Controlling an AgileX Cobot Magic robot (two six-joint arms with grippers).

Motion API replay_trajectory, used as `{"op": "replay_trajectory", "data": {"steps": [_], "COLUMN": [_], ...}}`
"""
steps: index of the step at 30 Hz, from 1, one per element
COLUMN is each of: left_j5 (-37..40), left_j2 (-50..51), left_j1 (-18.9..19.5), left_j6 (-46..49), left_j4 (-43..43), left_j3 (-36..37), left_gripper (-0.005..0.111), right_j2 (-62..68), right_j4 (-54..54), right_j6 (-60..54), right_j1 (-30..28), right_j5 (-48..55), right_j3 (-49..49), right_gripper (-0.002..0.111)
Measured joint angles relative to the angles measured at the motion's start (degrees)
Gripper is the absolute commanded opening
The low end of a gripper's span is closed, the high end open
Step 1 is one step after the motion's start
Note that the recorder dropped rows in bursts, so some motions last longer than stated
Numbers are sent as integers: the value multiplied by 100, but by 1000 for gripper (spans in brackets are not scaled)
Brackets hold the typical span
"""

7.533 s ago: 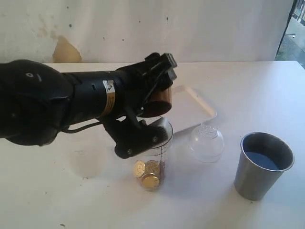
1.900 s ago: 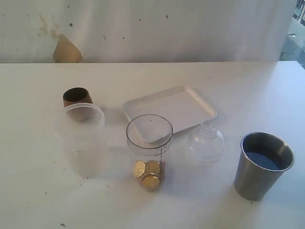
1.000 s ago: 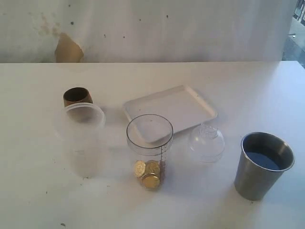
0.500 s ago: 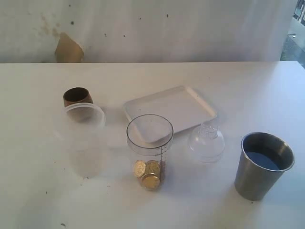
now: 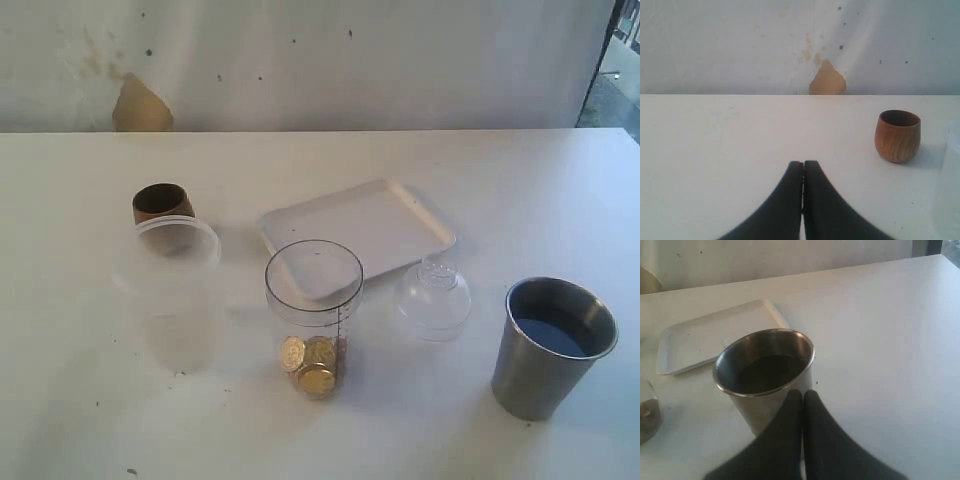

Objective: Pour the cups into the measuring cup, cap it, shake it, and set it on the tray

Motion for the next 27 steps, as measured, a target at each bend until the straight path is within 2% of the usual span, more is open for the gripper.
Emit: {"op": "replay_trajectory", "data": {"steps": [27], "left_j5": [69], "left_j2": [0], "left_j1": [0], "left_j6": [-37], "left_j4": [0], "left_j3": [0], "left_gripper": [0], "right_j2": [0], "right_j4": [12], "right_j6": [0], "right_j1": [0], "right_j5": [0], "right_j3": [0], "right_gripper": [0]}}
